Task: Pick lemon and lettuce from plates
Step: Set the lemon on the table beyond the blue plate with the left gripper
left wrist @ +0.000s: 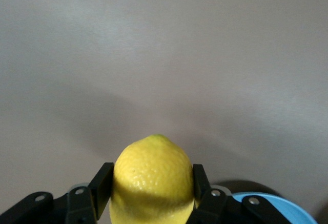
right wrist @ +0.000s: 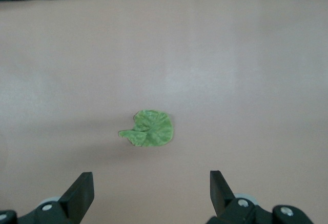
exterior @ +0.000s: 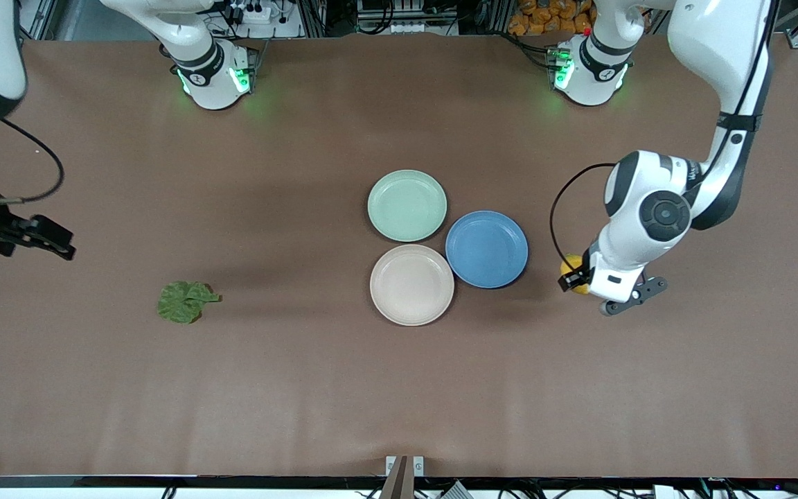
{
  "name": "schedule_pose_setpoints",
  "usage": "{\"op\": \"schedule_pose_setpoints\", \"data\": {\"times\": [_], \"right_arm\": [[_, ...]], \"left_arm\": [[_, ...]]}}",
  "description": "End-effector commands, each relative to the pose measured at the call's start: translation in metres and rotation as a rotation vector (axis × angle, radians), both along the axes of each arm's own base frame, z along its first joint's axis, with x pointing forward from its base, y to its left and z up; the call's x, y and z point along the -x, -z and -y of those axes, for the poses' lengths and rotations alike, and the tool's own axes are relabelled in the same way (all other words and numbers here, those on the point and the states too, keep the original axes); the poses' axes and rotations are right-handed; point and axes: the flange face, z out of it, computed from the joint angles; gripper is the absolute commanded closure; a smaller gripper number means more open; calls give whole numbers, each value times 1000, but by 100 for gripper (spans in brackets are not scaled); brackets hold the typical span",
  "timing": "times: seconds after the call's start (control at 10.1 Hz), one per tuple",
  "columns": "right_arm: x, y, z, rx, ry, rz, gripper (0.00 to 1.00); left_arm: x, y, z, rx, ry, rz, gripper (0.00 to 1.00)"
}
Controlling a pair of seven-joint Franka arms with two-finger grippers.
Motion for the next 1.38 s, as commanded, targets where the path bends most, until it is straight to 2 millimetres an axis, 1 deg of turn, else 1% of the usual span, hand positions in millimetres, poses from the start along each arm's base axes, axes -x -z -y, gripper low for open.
{"op": "schedule_pose_setpoints", "data": {"times": [0.0, 0.1, 0.2, 0.3, 0.39, 0.49, 0.59, 0.69, 0.79, 0.89, 0.99, 1.08, 1.18, 1.28], "right_arm": [[26, -31, 12, -18, 22, 20, 0], [30, -37, 12, -18, 22, 22, 0], [33, -38, 11, -19, 23, 6, 0], [35, -37, 11, -19, 23, -6, 0], [35, -35, 11, -20, 23, -15, 0], [35, -34, 12, -18, 22, -17, 0], [35, -34, 11, -20, 20, -15, 0], [34, -36, 11, -19, 21, -3, 0], [33, -41, 8, -20, 17, 9, 0], [36, -47, 8, -20, 16, 21, 0], [43, -59, 5, -19, 12, 41, 0], [49, -68, 2, -19, 7, 52, 0], [50, -69, -6, -20, -5, 51, 0], [50, -71, -12, -19, -11, 52, 0]], "left_arm": [[7, -1, -32, -10, 60, 14, 100], [6, 4, -41, -10, 83, 9, 100], [5, 14, -43, -8, 109, -6, 100], [1, 24, -57, -8, 106, -15, 100], [-2, 37, -62, -3, 123, -14, 100], [-4, 48, -73, 1, 127, -15, 100], [-6, 57, -79, 2, 126, -18, 100], [-10, 65, -80, 4, 146, -25, 100], [-9, 74, -81, 4, 159, -38, 100], [-12, 81, -81, 6, 158, -44, 78], [-14, 87, -80, 6, 164, -48, 50], [-15, 85, -80, 6, 167, -44, 1], [-17, 79, -88, 6, 155, -35, 0], [-18, 73, -89, 5, 153, -27, 0]]}}
